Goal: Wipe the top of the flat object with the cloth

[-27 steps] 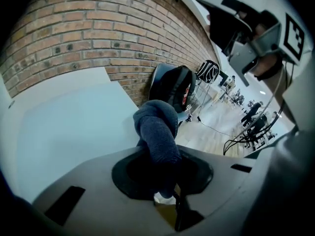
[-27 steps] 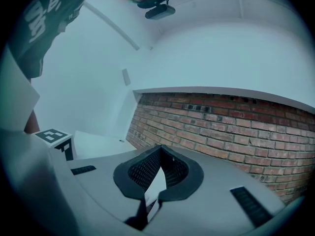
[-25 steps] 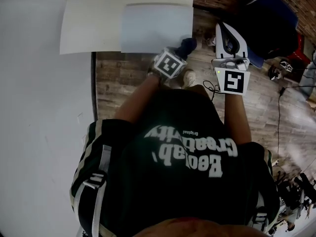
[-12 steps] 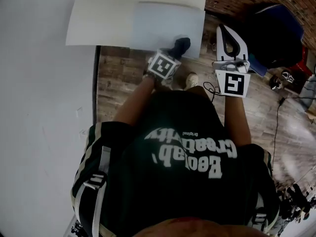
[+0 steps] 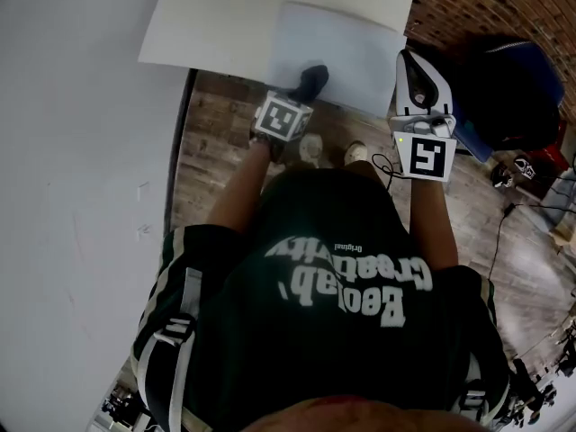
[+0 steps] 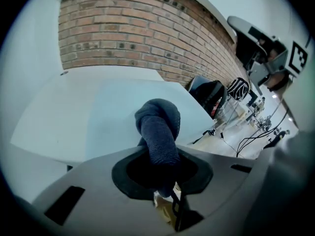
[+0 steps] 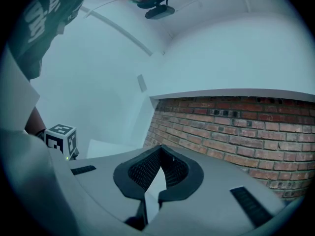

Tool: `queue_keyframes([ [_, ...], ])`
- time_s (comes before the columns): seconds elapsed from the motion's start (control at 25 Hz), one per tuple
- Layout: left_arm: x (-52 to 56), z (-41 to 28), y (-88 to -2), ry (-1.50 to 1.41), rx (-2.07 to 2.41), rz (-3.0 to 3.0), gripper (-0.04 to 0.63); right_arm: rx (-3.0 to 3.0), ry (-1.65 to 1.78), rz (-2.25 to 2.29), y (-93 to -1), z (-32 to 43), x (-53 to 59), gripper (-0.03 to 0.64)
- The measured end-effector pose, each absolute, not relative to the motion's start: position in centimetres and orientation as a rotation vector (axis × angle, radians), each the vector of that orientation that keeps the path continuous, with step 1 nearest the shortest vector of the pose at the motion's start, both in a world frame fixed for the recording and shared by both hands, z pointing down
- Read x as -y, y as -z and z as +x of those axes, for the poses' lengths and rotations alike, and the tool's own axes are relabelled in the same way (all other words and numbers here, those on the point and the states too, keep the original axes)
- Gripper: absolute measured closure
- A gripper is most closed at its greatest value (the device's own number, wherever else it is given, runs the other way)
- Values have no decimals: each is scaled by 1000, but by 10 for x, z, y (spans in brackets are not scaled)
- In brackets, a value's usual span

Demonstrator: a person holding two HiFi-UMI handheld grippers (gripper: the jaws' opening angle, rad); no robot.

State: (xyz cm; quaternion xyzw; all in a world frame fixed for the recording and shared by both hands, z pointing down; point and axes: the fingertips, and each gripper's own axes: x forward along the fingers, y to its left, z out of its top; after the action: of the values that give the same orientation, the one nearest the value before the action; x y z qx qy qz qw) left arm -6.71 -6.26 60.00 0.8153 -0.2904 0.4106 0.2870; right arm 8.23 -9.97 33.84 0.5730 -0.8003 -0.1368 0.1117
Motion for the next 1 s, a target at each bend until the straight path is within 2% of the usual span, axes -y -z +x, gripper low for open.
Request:
queue_keyframes([
  [0.4,87,-140,-604,-1084,912,2131,520,2376,422,1647,-339,35,110,626],
  [0.76,97,-142,-601,-1166,847,2222,520,2335,437,1673,-344,10,103,626],
  [1.0,116,-130,-603,-1210,839,2230,520,2295,410,1707,-345,27,102,626],
])
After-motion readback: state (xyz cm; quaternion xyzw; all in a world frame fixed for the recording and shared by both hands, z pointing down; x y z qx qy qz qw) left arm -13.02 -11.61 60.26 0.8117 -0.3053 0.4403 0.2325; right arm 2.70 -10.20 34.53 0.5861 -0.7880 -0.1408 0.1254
